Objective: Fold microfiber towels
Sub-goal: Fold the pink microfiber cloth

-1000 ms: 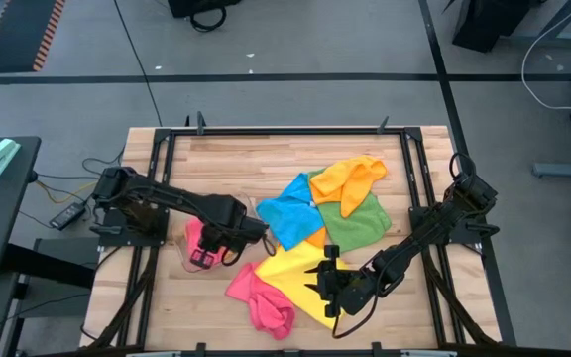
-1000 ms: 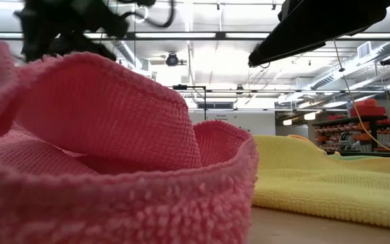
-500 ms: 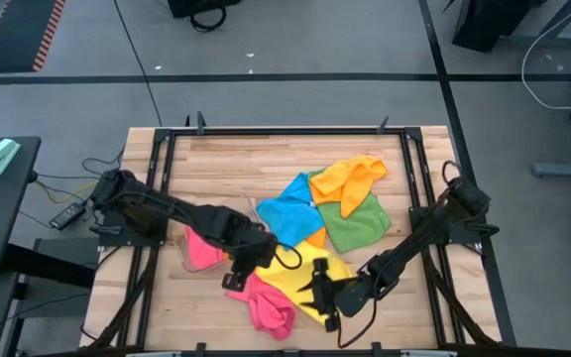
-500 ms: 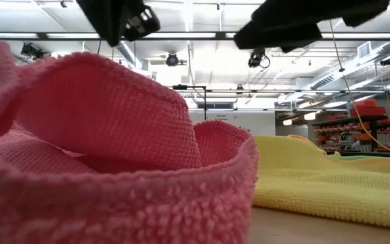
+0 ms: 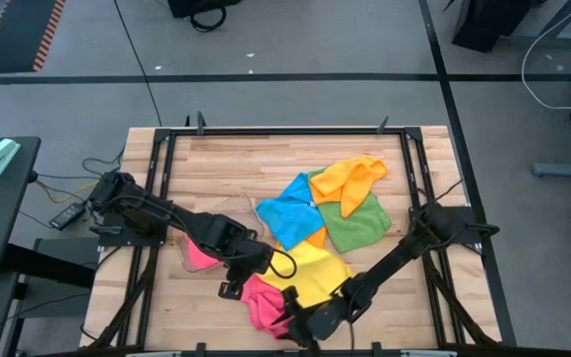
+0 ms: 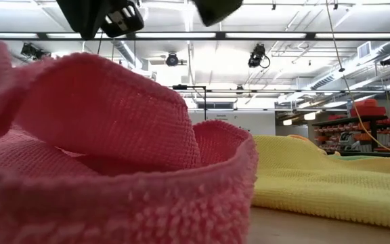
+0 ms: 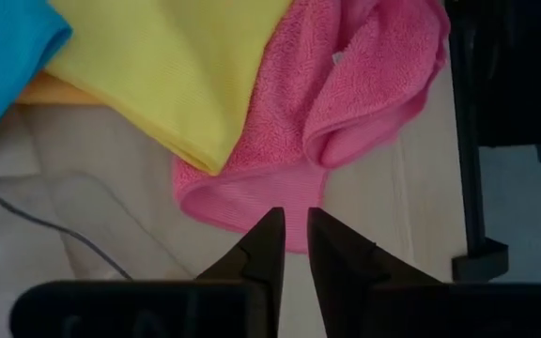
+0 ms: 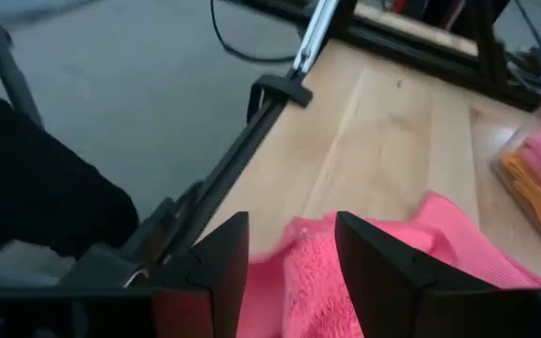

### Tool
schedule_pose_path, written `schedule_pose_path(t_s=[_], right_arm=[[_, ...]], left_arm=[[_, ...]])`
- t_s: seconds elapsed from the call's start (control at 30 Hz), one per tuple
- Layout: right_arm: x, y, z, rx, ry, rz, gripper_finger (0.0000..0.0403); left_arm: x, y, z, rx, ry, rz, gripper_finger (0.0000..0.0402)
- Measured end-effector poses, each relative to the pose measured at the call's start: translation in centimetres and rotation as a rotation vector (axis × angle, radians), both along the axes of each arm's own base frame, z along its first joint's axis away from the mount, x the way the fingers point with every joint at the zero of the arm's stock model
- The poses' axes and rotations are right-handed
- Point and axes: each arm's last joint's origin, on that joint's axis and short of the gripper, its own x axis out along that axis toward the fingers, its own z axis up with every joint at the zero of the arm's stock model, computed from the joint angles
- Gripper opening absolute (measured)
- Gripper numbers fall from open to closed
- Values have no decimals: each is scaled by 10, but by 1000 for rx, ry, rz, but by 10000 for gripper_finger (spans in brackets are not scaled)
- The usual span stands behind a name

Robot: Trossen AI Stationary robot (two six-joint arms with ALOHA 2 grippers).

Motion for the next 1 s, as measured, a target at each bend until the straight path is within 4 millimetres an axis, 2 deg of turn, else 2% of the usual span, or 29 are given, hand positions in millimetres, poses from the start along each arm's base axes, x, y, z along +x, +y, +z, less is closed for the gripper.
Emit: schedule_pose_path(t_s=[0.2,0.4,0.57,0.7,0.93,1.0], right_arm=[[19,12,-8,-53,72,-83,189],[24,10,-19,-30,92,-148,204],[26,7,-27,-46,112,-153,195],[27,4,-29,-47,126,-164,159],[27,1,-31,-50,169,-145,23],[26,1,-30,-58,165,-137,10]], left_arm=[[-2,1,-1,-2,36,52,59],[-3,1,-1,0,40,52,54],[-3,1,-1,1,41,53,48],[-3,1,-1,1,41,53,50],[-3,1,-1,1,40,53,46],[-3,1,-1,1,39,51,44]])
